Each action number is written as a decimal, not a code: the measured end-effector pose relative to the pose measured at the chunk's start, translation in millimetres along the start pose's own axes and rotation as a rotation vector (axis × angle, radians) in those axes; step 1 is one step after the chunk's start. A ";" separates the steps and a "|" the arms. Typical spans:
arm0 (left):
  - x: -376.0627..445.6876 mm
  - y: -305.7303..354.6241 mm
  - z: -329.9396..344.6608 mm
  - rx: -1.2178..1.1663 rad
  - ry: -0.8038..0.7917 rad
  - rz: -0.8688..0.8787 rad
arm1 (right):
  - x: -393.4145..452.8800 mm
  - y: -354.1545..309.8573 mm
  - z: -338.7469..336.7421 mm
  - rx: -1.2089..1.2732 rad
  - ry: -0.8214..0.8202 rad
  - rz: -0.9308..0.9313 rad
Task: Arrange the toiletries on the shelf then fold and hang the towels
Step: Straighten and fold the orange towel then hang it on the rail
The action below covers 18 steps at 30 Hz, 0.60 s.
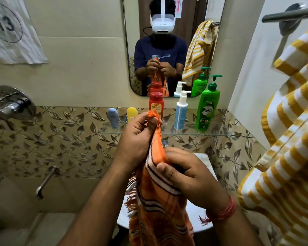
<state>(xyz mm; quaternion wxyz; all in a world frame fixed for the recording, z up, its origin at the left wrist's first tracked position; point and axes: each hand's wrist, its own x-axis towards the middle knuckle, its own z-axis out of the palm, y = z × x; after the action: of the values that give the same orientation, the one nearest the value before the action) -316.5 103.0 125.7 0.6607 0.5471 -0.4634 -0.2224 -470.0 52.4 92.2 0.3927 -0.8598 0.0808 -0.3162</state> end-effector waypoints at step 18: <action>2.7 6.0 -5.9 -0.188 0.095 0.042 | -3.1 27.5 0.1 -0.173 0.199 0.298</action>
<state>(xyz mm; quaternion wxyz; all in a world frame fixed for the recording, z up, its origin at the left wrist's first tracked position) -311.5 105.8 132.5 0.7350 0.4828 -0.4198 -0.2248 -469.4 35.1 70.7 0.3501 -0.8334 0.2724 -0.3298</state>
